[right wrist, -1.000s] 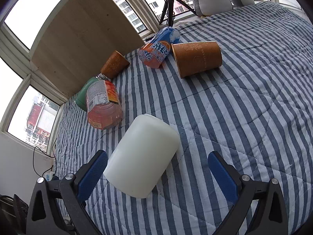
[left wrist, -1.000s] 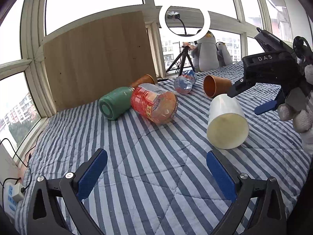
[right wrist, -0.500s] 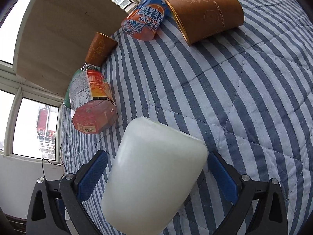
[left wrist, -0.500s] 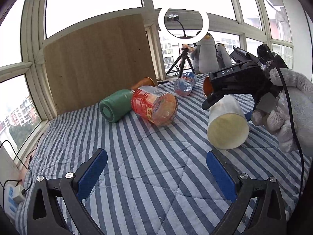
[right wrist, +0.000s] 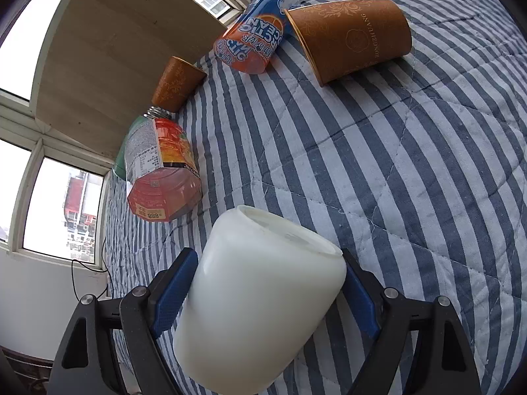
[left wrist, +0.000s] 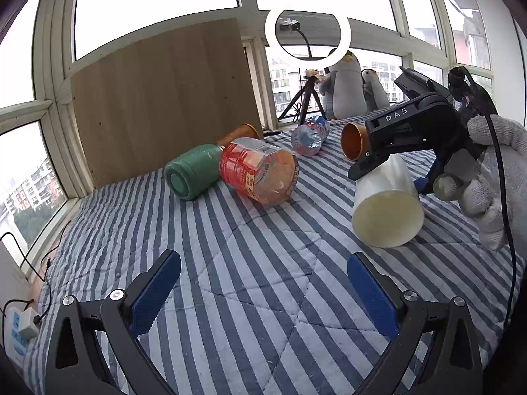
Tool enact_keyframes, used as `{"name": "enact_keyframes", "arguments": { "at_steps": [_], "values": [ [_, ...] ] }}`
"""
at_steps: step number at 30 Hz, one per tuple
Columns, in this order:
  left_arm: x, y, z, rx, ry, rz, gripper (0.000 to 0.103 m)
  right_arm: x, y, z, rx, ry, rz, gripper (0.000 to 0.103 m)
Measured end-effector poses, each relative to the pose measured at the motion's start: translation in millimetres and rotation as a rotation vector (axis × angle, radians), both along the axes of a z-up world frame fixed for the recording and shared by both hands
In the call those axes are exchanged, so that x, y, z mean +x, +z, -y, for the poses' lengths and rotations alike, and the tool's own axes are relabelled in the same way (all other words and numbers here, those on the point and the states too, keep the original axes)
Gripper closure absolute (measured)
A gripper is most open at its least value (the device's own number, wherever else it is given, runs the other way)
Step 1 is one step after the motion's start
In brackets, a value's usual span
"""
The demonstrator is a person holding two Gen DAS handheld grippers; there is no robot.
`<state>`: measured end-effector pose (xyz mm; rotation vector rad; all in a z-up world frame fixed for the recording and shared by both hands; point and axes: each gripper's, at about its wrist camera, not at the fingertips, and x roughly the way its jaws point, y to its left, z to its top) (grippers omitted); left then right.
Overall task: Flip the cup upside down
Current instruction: 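Rotate the white cup with the right gripper so its rim faces down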
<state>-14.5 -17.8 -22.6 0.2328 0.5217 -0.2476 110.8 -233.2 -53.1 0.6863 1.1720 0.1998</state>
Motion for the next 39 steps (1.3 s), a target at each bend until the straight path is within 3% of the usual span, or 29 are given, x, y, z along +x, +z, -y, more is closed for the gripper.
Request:
{"name": "enact_keyframes", "arguments": {
  "at_steps": [3,10,16,22,26,31,39],
  "values": [
    [-1,1,-3,-0.011,0.000,-0.005,0.000,-3,7,-6,-0.041,0.005,0.060,0.022],
    [-1,0,-9,-0.044,0.002,-0.017,0.000,-11,44,-28,-0.269,0.052,0.331,0.023],
    [2,3,-14,-0.097,0.014,-0.011,0.000,-15,55,-37,-0.398,0.052,0.479,0.024],
    [6,8,-12,-0.137,0.018,-0.001,0.000,-19,64,-54,-0.623,0.057,0.609,0.024],
    [7,8,-6,-0.138,0.013,0.002,0.000,-18,65,-62,-0.739,0.061,0.667,0.025],
    [8,8,-3,-0.134,0.013,0.009,0.000,-13,57,-70,-0.813,0.084,0.689,0.025],
    [11,8,-9,-0.157,0.027,0.003,0.000,-2,39,-79,-0.826,0.124,0.678,0.025]
  ]
}}
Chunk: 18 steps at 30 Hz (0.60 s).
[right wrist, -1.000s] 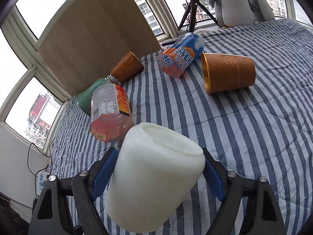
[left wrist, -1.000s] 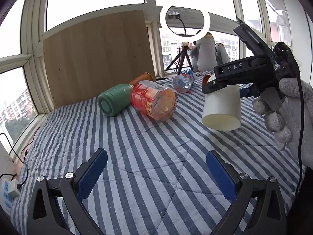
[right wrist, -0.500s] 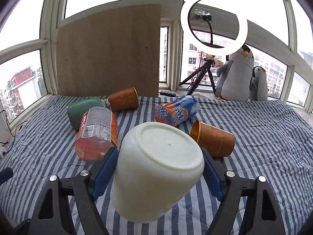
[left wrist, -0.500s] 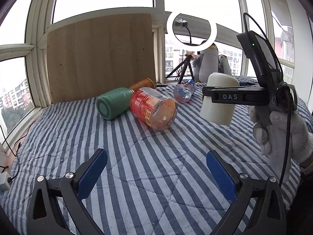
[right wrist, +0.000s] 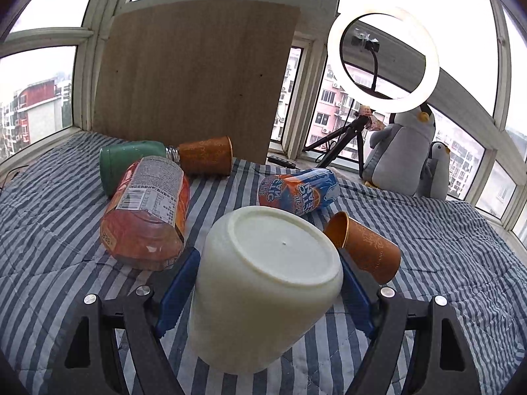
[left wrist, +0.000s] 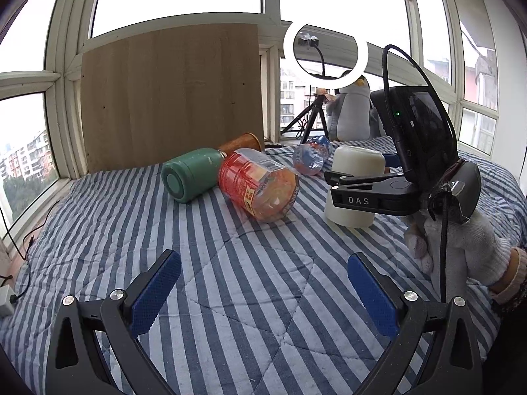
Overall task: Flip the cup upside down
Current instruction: 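Rotate the white cup with the right gripper so its rim faces down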
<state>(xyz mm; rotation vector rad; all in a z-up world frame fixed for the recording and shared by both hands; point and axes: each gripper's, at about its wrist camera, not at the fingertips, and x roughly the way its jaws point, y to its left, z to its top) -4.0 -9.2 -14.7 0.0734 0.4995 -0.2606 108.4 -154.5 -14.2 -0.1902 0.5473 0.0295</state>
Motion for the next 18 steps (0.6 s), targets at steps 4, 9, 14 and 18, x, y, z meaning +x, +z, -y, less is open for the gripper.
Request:
{"name": "enact_keyframes", "arguments": {
  "at_steps": [4,9,14,18],
  "values": [
    [0,0,0,0.002,-0.002,0.000,0.000,2,-3,-3,-0.011,0.008,-0.007,0.025],
    [-1,0,0,0.004,-0.003,0.004,0.000,2,-4,-6,-0.030,0.009,-0.008,0.025],
    [-2,0,2,0.010,-0.005,0.004,0.000,1,-6,-11,-0.053,0.017,-0.012,0.026],
    [-2,0,3,0.013,-0.005,0.003,0.000,-2,-4,-10,-0.046,0.028,-0.004,0.026]
  ]
}}
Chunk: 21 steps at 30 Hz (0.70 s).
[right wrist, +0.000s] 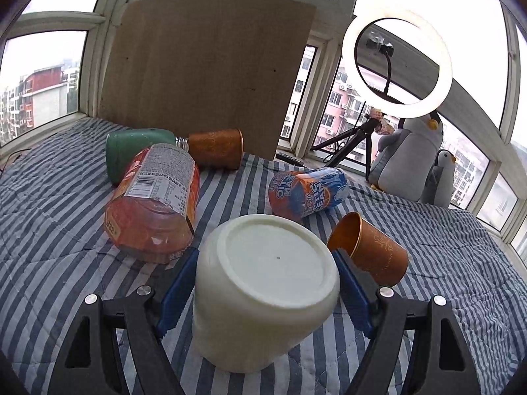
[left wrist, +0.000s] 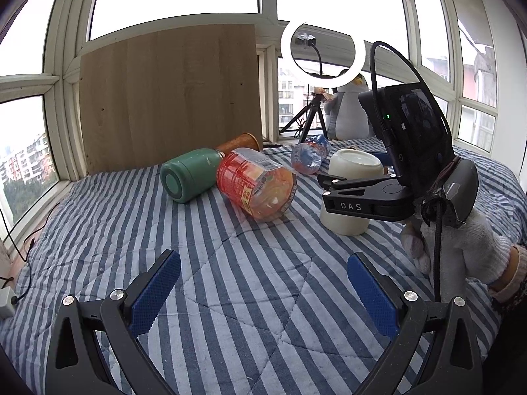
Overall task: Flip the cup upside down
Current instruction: 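Rotate the white cup with the right gripper so its rim faces down, then lower the inverted white cup onto the bedspread and open the right gripper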
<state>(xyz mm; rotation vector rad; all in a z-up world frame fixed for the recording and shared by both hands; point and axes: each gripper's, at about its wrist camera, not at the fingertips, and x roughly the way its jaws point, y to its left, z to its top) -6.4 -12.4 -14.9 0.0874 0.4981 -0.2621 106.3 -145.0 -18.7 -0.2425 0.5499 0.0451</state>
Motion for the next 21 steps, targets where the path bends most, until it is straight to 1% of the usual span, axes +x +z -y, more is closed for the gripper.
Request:
{"name": "enact_keyframes", "arguments": {
  "at_steps": [5,9,13,21],
  "values": [
    [-2,0,2,0.003,-0.001,-0.001,0.000,-1,1,2,0.014,0.008,-0.007,0.025],
    [-6,1,5,0.004,-0.004,-0.002,0.000,-7,4,3,0.023,0.018,0.006,0.019],
    [-12,3,10,0.012,-0.008,0.001,0.000,-16,8,5,0.028,0.026,0.021,0.016],
    [-20,13,20,0.017,-0.002,0.025,0.000,-42,22,21,0.083,0.042,0.060,0.011]
  ]
}}
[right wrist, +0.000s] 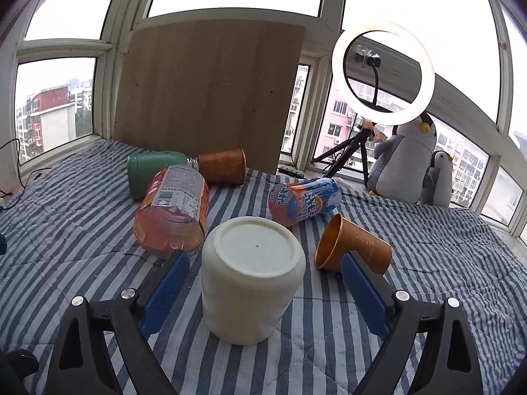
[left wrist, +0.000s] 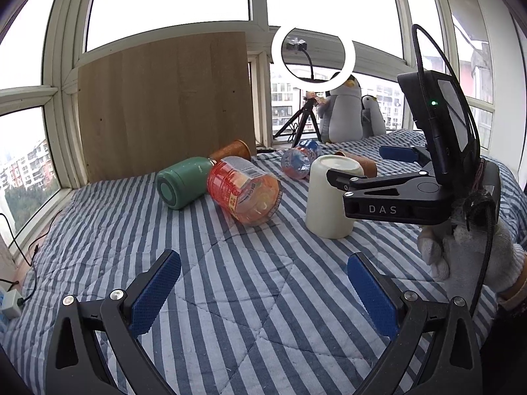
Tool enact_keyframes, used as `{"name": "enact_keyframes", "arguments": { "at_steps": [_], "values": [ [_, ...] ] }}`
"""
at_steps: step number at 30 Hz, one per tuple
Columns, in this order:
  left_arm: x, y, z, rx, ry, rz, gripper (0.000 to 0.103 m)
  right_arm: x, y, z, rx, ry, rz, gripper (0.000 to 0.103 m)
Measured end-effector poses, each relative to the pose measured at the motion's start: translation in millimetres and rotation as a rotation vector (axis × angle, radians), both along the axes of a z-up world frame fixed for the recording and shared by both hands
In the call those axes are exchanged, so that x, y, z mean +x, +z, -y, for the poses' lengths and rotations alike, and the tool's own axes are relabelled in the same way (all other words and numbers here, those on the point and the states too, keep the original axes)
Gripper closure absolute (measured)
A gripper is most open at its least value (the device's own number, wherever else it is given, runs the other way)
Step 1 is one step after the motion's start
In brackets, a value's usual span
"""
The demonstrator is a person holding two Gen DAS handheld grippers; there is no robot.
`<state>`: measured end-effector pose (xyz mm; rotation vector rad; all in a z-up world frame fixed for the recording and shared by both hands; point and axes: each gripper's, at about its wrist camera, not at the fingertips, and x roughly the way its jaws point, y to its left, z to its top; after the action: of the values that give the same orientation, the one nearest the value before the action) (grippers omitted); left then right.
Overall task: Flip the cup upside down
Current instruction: 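Lower the inverted white cup onto the bedspread and open the right gripper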
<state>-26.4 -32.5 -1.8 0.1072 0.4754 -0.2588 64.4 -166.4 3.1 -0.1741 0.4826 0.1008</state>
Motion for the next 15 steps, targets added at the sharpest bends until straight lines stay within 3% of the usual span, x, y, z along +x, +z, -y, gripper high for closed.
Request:
{"name": "enact_keyframes", "arguments": {
  "at_steps": [7,15],
  "values": [
    [6,13,15,-0.027,0.038,0.086,0.000,-41,10,28,0.065,0.012,0.097,0.008],
    [25,18,29,-0.089,0.158,0.215,0.000,-59,7,72,0.198,-0.032,0.161,0.006]
  ]
}}
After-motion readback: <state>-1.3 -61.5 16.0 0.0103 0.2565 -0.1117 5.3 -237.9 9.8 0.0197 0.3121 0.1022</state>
